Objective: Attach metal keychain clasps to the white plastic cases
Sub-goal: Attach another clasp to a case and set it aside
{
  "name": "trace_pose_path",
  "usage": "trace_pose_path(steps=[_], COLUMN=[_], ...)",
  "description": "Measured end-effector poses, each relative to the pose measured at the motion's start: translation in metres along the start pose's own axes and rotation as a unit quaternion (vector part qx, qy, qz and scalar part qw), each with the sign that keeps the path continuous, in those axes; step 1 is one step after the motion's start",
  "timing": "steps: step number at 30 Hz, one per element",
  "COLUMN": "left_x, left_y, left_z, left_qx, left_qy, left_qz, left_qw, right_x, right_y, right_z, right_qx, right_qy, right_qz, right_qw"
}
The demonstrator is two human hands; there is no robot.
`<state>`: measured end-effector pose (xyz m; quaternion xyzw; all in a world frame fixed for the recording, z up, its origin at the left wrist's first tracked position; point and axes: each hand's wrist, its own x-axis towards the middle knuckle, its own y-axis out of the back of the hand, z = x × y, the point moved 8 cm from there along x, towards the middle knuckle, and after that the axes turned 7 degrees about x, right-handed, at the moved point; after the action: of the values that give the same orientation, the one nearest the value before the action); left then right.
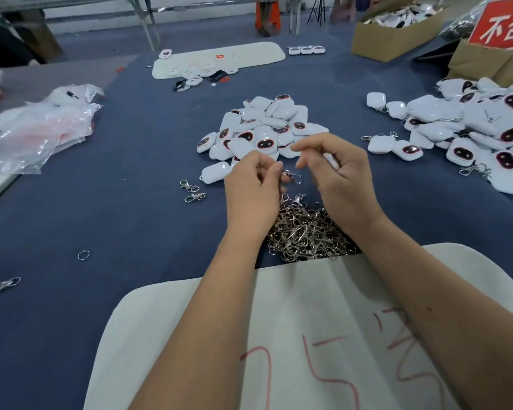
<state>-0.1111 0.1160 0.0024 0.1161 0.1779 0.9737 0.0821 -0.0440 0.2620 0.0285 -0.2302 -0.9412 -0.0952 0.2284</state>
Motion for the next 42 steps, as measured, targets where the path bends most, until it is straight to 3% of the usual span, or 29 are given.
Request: trace_pose_path(steps=[8,22,30,37,42], left_x=[0.002,0.002,-0.001,0.001,0.0], left_y=[0.003,0.003,-0.003,-0.001,-0.002], left_z=[-0.007,-0.009,-0.002,0.0,0.005], left_qx=[-0.108,-0.173,-0.141,-0.063,-0.026], left_qy=[0.054,0.078,0.063,0.036,0.006], left_qz=[0.031,0.029,-0.001,0.023,0.024], left_qw=[0.992,0.981,0.988,0.997,0.999], right_x=[0.001,0.004,0.005,0.008,0.008], right_y=[-0.015,-0.008,-0.001,0.007,0.0], right_z=[0.006,0.019,0.022,0.026,0.022], right_qx=[-0.031,-0.007,-0.026,-0.052,-0.042], right_qy=[-0.025,-0.045,-0.049,-0.061,-0.066], right_qz=[-0.095,-0.074,-0.044,-0.007,-0.031], right_qw=[0.995,0.996,0.997,0.997,0.996])
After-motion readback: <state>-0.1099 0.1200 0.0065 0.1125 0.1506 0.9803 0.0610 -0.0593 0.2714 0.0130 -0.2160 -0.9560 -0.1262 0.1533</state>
